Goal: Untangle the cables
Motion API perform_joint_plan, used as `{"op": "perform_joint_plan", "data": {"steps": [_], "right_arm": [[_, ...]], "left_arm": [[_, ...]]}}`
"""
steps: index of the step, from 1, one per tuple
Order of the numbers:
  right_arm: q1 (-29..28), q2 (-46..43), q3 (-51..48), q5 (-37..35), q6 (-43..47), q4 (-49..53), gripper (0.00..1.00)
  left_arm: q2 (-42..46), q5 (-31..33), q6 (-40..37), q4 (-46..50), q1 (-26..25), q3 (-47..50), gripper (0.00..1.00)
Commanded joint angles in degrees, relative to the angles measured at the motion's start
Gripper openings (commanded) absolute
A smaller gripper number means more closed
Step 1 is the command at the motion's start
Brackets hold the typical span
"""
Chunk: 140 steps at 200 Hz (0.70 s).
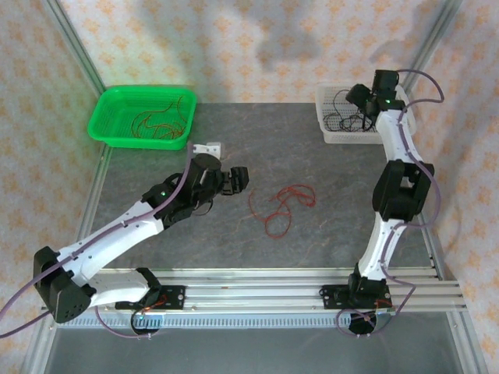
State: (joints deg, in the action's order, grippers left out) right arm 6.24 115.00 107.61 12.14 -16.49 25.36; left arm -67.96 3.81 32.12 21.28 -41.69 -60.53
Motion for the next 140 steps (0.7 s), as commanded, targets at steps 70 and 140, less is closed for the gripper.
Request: {"op": "perform_joint_plan", "data": {"steps": [70, 140], "right_arm": [[-10.5, -32.9, -34.3, -5.8, 1.3, -4.2, 0.77], [-21.9, -51.1, -56.4, -5.3, -4.1, -4.4, 0.71]], "left_arm": [[-9.0, 0.1, 0.7, 2.1, -0.7, 0.0, 0.66], [-22.7, 1.3, 0.5, 0.9, -1.7, -0.7, 0.59]]}}
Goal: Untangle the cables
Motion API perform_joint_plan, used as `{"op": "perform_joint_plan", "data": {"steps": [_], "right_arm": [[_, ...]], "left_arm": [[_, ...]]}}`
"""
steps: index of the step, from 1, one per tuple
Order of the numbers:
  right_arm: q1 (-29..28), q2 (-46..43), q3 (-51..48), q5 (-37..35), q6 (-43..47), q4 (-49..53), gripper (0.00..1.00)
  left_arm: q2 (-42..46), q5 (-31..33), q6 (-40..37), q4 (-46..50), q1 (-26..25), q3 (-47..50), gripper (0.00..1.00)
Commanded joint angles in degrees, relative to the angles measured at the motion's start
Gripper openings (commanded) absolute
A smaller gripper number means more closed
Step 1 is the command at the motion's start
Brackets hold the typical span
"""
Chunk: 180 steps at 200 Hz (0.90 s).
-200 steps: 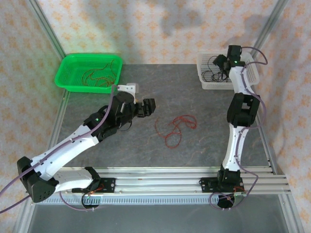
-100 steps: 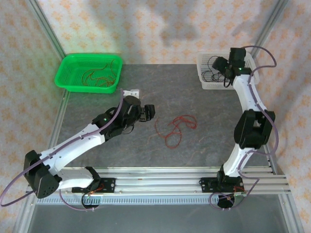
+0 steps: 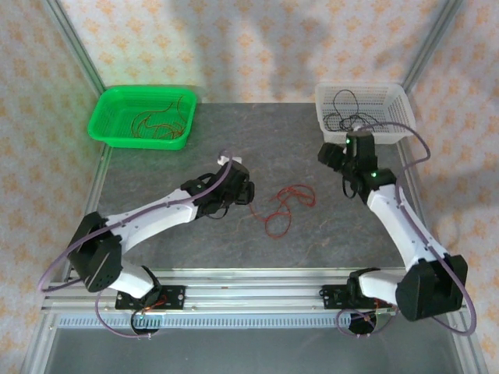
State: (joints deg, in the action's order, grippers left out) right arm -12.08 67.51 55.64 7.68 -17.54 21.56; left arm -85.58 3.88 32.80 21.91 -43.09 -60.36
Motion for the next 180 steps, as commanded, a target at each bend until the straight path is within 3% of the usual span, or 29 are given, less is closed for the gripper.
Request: {"op": "perform_joint_plan", "data": {"steps": [1, 52, 101, 131, 156, 180], "right_arm": [[-3.7, -3.8, -4.7, -0.9, -3.1, -0.6, 0.71], [-9.3, -7.9, -13.8, -1.0, -8.8, -3.7, 0.68], [-13.0, -9.5, -17.1, -2.1, -11.6, -4.3, 0.67], [-13.4, -10.5, -18.8, -1.7, -12.5, -4.4, 0.67], [-13.4, -11.4, -19.3, -1.2, -12.8, -3.9, 0.67], [-13.4, -12.2, -19.6, 0.5, -13.5, -4.4, 0.67]], "left_arm": [[-5.3, 1.4, -0.2, 0.3, -0.4, -1.0, 0.59], [-17.7, 3.3, -3.8, 0.0, -0.3, -7.0, 0.52], [-21.5, 2.2, -4.5, -3.6, -0.2, -8.0, 0.5], [-23.4, 2.4, -4.4, -5.3, 0.0, -8.0, 0.42], [-25.9, 2.9, -4.5, -5.8, 0.0, -8.2, 0.31], [-25.1, 4.3, -4.4, -6.3, 0.0, -7.6, 0.05]]}}
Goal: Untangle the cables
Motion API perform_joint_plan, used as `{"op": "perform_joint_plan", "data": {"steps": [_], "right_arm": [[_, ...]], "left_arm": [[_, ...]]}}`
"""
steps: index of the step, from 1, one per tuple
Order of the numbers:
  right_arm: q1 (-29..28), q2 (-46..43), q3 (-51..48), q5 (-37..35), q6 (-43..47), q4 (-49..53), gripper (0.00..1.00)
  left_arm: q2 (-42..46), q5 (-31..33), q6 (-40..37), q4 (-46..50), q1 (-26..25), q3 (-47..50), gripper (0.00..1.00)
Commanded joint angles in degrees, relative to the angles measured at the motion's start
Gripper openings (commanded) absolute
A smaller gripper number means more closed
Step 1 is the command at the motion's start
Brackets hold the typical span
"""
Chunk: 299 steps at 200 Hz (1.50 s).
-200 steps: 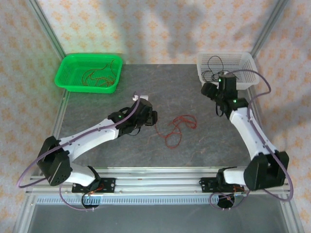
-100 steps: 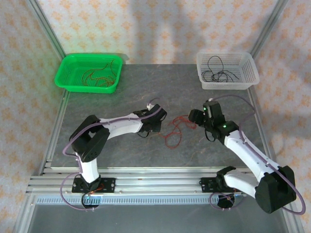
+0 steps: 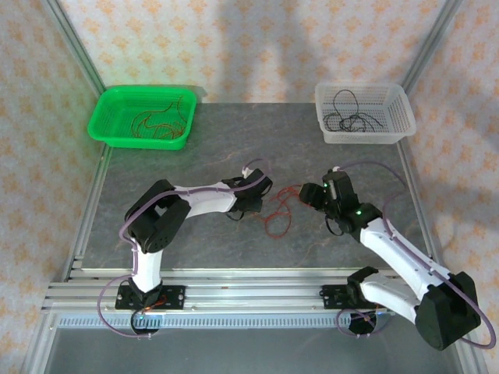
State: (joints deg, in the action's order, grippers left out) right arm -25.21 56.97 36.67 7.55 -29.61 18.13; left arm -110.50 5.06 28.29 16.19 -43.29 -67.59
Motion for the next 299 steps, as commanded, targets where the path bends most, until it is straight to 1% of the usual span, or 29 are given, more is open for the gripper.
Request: {"op": "perform_joint_plan", "data": {"steps": [1, 5, 16, 20, 45, 74, 110, 124, 141, 172, 188, 195, 205, 221, 222, 229, 237, 250, 264, 284, 299], "right_arm": [[-0.3, -1.7, -0.6, 0.8, -1.5, -1.1, 0.67], [-0.3, -2.0, -0.7, 1.2, -1.7, -1.3, 0.67], [-0.3, -2.5, -1.2, 2.6, -2.3, -2.3, 0.67], [-0.3, -2.7, -1.5, 3.2, -2.6, -2.9, 0.67], [-0.3, -3.3, -3.9, 7.7, -5.0, -7.3, 0.67], [-0.3, -1.8, -6.7, 11.0, -8.1, -12.8, 0.66], [-0.6, 0.4, -10.5, 16.2, -13.3, -22.0, 0.65], [-1.0, 1.0, -11.7, 16.1, -16.3, -24.6, 0.66], [-1.4, 1.1, -13.6, 15.2, -22.5, -28.7, 0.67], [-2.7, 0.1, -19.8, 13.2, -36.2, -43.1, 0.67], [-4.1, -0.2, -20.8, 11.5, -40.3, -47.8, 0.68], [-4.7, 0.3, -19.4, 11.3, -38.8, -47.2, 0.68], [-5.7, 1.6, -15.0, 10.8, -33.6, -41.0, 0.68], [-8.3, 5.0, -6.8, 9.4, -20.0, -29.3, 0.67], [-8.5, 5.0, -6.4, 9.2, -18.1, -28.5, 0.67], [-9.7, 6.5, -3.7, 7.1, -12.3, -23.7, 0.66], [-11.1, 7.6, -2.1, 4.3, -6.5, -20.7, 0.66], [-12.0, 8.5, -2.5, 3.2, 0.9, -20.2, 0.66], [-12.1, 9.0, -4.0, 2.6, 5.9, -21.3, 0.66], [-12.3, 9.7, -5.3, 1.0, 9.7, -23.1, 0.66], [-12.6, 9.9, -6.0, 0.0, 10.6, -24.1, 0.66]], "left_arm": [[-0.1, 3.2, 0.1, -0.5, 0.2, -0.4, 0.04], [0.3, 3.5, 0.1, -0.5, 0.1, -0.3, 0.0], [0.8, 4.3, 0.2, -0.7, 0.2, -0.1, 0.0], [2.8, 4.4, 0.2, -0.8, 0.1, 0.1, 0.0], [7.5, 5.3, -0.2, 0.1, -0.1, -0.7, 0.0], [13.8, 6.9, -1.6, 3.4, -1.4, -4.8, 0.0], [18.3, 8.8, -3.1, 7.9, -3.9, -10.5, 0.0], [19.6, 9.5, -3.2, 9.0, -4.8, -12.0, 0.0], [20.9, 10.2, -3.4, 9.7, -5.6, -13.4, 0.0], [22.6, 10.4, -3.7, 10.2, -6.4, -15.3, 0.0], [22.9, 10.1, -4.0, 10.3, -6.8, -16.1, 0.0], [23.0, 10.0, -4.2, 10.3, -6.9, -16.5, 0.0], [23.1, 9.9, -4.4, 10.0, -7.0, -17.1, 0.0], [22.5, 10.4, -5.0, 10.4, -7.0, -18.9, 0.0], [22.5, 10.5, -5.0, 10.5, -7.0, -19.1, 0.0], [22.1, 10.8, -5.2, 11.0, -6.9, -20.2, 0.0], [21.8, 11.2, -5.4, 11.6, -7.0, -21.3, 0.0], [21.5, 11.4, -5.9, 12.0, -7.0, -23.1, 0.0], [20.9, 11.9, -6.3, 12.9, -7.0, -25.4, 0.0], [19.8, 12.8, -6.8, 14.2, -7.0, -28.1, 0.0], [19.2, 13.4, -6.9, 14.9, -7.0, -29.4, 0.0]]}}
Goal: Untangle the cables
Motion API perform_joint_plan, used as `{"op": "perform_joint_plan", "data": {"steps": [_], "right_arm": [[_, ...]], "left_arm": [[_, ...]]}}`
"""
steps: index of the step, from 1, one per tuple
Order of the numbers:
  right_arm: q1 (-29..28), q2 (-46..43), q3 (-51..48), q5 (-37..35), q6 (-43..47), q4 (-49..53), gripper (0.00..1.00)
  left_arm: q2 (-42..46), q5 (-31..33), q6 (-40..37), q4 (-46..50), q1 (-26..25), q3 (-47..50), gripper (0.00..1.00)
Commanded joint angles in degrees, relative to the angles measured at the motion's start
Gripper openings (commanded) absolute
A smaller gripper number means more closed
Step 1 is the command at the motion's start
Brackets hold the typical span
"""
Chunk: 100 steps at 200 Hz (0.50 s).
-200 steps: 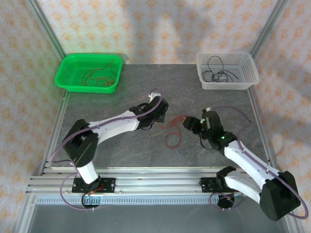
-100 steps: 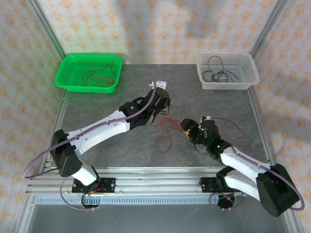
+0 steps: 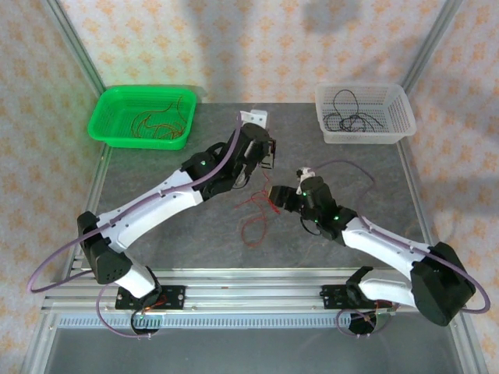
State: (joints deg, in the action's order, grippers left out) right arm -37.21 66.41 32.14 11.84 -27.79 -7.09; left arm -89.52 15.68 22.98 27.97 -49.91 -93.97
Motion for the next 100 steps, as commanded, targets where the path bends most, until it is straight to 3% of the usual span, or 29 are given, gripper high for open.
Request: {"op": "perform_joint_plan", "data": {"steps": [1, 27, 60, 100], "right_arm": [[-0.6, 0.5, -1.5, -4.3, 8.8, 1.0, 0.66], [-0.8, 0.9, -3.0, -2.6, 9.2, -3.0, 0.66], [-1.6, 9.7, -0.5, 0.4, 9.2, -8.5, 0.66], [-2.4, 19.7, 4.9, -5.7, 5.5, -10.5, 0.64]], "left_arm": [[-1.8, 2.8, -1.5, 3.1, -0.4, -3.1, 0.0], [-1.7, 2.3, -1.1, 3.0, -0.4, -3.5, 0.0], [-0.6, 2.1, -0.3, 2.5, -0.9, -3.5, 0.0], [0.0, 1.4, -0.3, 3.4, -1.7, -5.5, 0.0]]}}
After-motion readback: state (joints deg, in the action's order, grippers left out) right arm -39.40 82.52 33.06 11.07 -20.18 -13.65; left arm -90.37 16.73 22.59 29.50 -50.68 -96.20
